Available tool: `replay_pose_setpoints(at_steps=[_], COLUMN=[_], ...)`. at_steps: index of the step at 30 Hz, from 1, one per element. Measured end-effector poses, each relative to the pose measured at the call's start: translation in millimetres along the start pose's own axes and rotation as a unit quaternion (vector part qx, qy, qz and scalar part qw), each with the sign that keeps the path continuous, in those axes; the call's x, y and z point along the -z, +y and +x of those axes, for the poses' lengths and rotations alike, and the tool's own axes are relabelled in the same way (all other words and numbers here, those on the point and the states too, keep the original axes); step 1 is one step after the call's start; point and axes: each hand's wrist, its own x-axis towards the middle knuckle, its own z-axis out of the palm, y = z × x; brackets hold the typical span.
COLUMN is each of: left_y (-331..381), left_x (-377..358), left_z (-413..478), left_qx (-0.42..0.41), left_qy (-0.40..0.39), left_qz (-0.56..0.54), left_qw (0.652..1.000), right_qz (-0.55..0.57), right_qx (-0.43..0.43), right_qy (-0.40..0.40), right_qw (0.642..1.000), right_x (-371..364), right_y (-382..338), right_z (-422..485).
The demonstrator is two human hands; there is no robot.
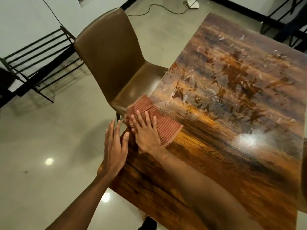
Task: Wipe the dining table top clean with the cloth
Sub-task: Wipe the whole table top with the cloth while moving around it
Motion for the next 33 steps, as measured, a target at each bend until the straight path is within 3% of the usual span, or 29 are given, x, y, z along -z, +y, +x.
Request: replay_pose_setpoints(at_steps=[3, 6, 9, 14, 20, 28, 31, 33], left_y=[-1, -6, -8, -8, -14, 45, 83, 110], left_x=[2, 10, 23, 36, 35, -23, -57, -79], left_z=[0, -2, -20, -62, -133, -226, -261, -283], left_qx=[0.003, 0.009, 0.029, 0.071, 0.108, 0.102, 0.095, 0.092], left_qy=[0.007, 0.018, 0.040, 0.066, 0.107, 0.126, 0.122, 0.112], left_qz=[0.004, 0.005, 0.010, -0.010, -0.005, 0.009, 0.013, 0.012], left_qw=[1.000, 1.000, 0.999, 0.995, 0.988, 0.987, 0.988, 0.989], right_qz=[-0.020, 0.014, 0.016, -0.034, -0.038, -0.063, -0.048, -0.034], right_qx=[0.078, -0.004, -0.038, 0.195, 0.248, 0.294, 0.262, 0.197], right_qy=[0.000, -0.005, -0.014, -0.049, -0.082, -0.097, -0.089, -0.071], right_qw=[0.997, 1.000, 0.999, 0.979, 0.965, 0.949, 0.960, 0.977], right_x=[2, 25, 22, -31, -35, -54, -42, -26], right_y=[17, 52, 30, -65, -72, 36, 105, 157], right_z=[-4, 18, 8, -90, -128, -270, -319, -343])
